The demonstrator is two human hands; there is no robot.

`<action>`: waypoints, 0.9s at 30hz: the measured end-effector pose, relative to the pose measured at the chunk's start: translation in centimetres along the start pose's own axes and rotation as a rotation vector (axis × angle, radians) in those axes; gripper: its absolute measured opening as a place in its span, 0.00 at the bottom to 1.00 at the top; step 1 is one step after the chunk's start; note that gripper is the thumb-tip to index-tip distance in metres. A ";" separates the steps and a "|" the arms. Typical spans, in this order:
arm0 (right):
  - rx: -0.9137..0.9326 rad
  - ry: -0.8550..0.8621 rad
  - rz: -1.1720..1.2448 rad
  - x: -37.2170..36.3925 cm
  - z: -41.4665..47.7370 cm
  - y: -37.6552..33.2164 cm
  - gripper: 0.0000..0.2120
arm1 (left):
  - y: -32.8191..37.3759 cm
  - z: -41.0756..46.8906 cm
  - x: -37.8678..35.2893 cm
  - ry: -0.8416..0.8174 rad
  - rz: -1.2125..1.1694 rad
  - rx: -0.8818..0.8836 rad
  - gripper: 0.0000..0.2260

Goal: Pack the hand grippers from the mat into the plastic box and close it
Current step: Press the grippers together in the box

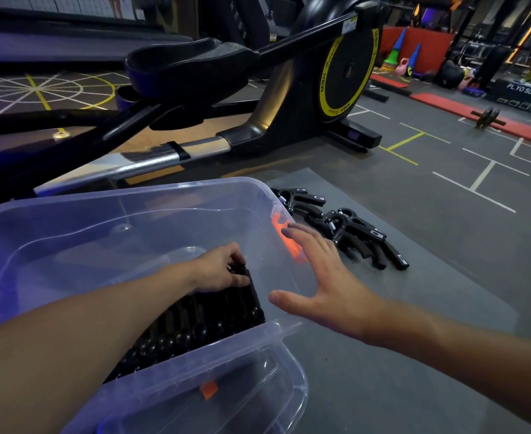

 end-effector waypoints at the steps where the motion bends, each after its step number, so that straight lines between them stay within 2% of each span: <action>1: 0.001 0.000 0.000 0.0 0.0 0.0 0.45 | -0.1 0.0 -0.2 -0.016 0.010 -0.010 0.17; 6: 0.005 0.005 0.000 0.0 0.1 -0.1 0.46 | -0.1 -0.3 -0.8 -0.061 0.209 -0.062 0.26; 13: 0.002 0.003 -0.002 0.0 0.0 -0.1 0.45 | 0.1 -0.5 -0.8 -0.076 0.257 -0.090 0.33; 17: 0.001 0.004 -0.002 0.0 0.0 -0.1 0.45 | 0.2 -0.5 -0.8 -0.076 0.228 -0.104 0.32; 22: 0.008 0.006 -0.006 0.0 0.1 -0.1 0.45 | -0.2 0.0 -0.4 -0.077 0.093 -0.094 0.26; 27: 0.002 -0.001 -0.009 0.0 0.1 0.0 0.45 | 0.0 -0.1 -0.3 -0.076 0.094 -0.099 0.23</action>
Point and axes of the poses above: each hand's wrist, its own z-axis towards the middle knuckle, its own x-axis out of the back of the hand, y = z × x, the point moved 5 cm from there along z, towards the middle knuckle, and after that the axes turned 10 degrees about z, right-handed, at the moved point
